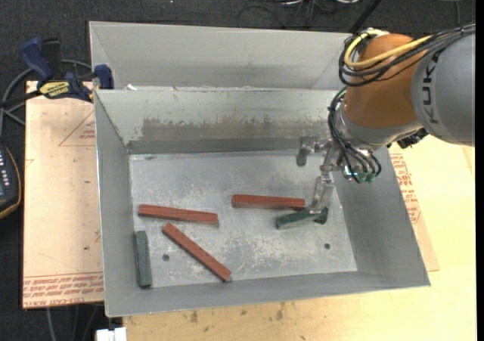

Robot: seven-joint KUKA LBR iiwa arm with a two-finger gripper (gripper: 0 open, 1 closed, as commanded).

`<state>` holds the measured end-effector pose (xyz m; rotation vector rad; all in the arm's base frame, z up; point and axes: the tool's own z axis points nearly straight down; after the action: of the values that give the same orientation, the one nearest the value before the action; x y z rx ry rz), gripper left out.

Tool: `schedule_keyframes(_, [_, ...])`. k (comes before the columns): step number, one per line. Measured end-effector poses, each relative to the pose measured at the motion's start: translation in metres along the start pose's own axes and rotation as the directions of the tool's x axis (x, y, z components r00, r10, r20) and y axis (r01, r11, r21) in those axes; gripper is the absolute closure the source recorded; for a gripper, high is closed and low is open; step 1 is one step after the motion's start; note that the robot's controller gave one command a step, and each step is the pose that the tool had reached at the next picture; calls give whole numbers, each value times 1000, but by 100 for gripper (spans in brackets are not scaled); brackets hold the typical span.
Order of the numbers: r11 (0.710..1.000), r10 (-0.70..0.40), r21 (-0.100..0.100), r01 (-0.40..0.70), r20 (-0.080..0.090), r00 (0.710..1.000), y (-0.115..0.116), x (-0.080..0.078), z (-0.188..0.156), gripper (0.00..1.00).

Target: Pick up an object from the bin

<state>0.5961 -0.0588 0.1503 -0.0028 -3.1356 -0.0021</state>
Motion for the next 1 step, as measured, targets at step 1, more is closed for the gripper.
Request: schedule_keyframes(1, [999, -42, 0, 42, 2, 999, 18, -3, 83, 0])
